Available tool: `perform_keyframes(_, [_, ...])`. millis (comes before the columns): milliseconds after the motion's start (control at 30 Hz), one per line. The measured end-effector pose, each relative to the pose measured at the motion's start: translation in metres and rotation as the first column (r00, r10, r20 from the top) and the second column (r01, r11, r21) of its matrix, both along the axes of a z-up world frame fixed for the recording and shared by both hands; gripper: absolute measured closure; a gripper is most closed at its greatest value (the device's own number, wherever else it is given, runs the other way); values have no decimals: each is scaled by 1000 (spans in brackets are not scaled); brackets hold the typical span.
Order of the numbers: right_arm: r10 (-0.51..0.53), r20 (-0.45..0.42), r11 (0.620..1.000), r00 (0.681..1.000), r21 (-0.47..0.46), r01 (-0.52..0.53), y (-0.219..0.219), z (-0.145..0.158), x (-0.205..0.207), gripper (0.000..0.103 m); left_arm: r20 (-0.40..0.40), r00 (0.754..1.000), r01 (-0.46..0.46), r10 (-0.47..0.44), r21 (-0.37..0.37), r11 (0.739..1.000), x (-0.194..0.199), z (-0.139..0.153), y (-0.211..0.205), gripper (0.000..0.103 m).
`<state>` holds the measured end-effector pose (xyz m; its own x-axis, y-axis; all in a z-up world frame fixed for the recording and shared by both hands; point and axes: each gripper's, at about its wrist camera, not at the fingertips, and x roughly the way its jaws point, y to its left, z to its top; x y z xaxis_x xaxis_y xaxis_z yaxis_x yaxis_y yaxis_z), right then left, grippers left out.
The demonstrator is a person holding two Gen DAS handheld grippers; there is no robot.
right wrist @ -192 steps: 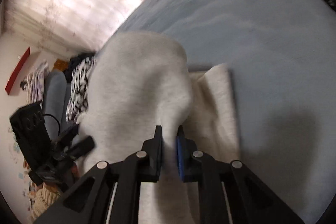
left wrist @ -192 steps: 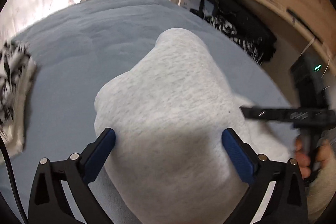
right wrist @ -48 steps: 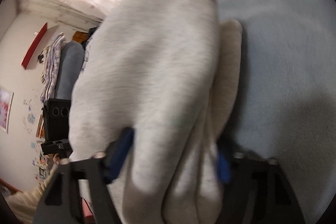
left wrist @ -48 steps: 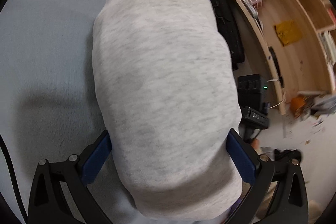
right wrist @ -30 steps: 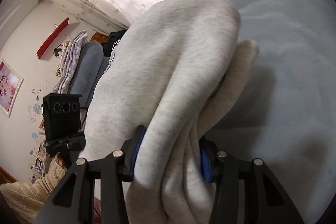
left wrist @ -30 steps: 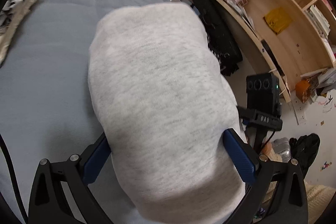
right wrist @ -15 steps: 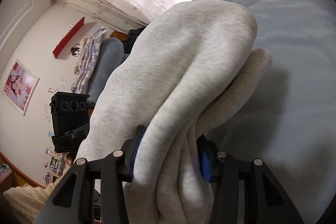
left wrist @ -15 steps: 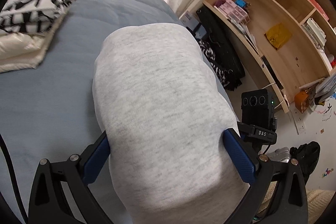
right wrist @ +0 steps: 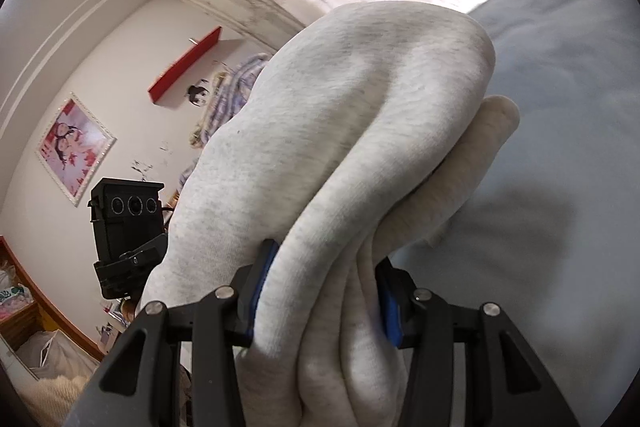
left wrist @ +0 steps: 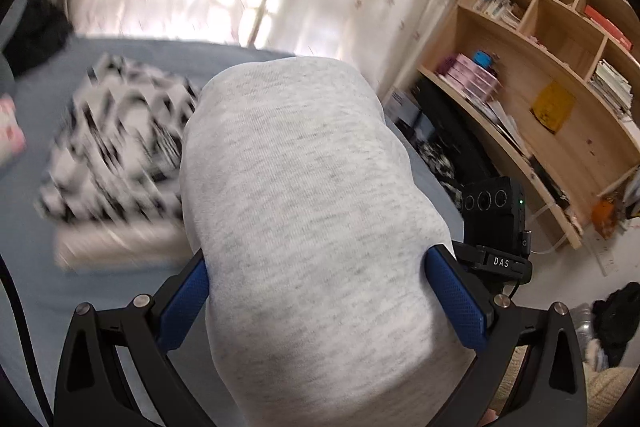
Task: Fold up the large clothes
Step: 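Carry the hoodie bundle onto the clothes stack and lower it with both tools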
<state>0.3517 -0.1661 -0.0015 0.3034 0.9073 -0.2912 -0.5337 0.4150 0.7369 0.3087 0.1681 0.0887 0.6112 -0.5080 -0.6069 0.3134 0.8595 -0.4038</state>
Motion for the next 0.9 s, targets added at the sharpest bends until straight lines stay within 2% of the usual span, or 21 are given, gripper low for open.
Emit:
perform_keyframes(167, [-6,51,999,999,36,4,69,27,68,57,63,998,-15,12,56,998,63,35,64,1])
perform_keyframes(300, [-21,76,999,997,48,17,114,28,127,57,95,995,-26,19,68,997,125,35,115,1])
perform_keyframes(433, [-46,47,998,998,39,45,161,0,188,57,85,996,-40,34,64,997,191,3,165,1])
perform_keyframes(500, [-62,17,998,998,13,62,178,-21,212,57,33,997,-72,70,53,996,222,-28,186,1])
perform_keyframes(533, [-81,-16,997,997,-18,80,187,-42,226,56,-5,996,-89,90,62,994,236,-48,195,1])
perform_keyframes(600, [-112,-35,992,993,-57,110,193,-65,235,57,-9,994,-105,105,50,993,246,-75,206,0])
perform_keyframes(667, [-122,-43,991,992,-54,120,186,-79,237,53,21,995,-96,96,-1,995,245,-81,213,0])
perform_keyframes(733, [-140,-14,985,990,-105,138,175,-75,231,47,35,997,-76,75,25,997,245,-82,210,0])
perform_keyframes(833, [-159,115,944,980,-273,186,163,-56,211,47,40,996,-76,74,63,995,245,-81,204,0])
perform_keyframes(900, [-161,143,925,977,-323,200,158,-46,199,47,29,996,-92,90,74,993,243,-77,200,0])
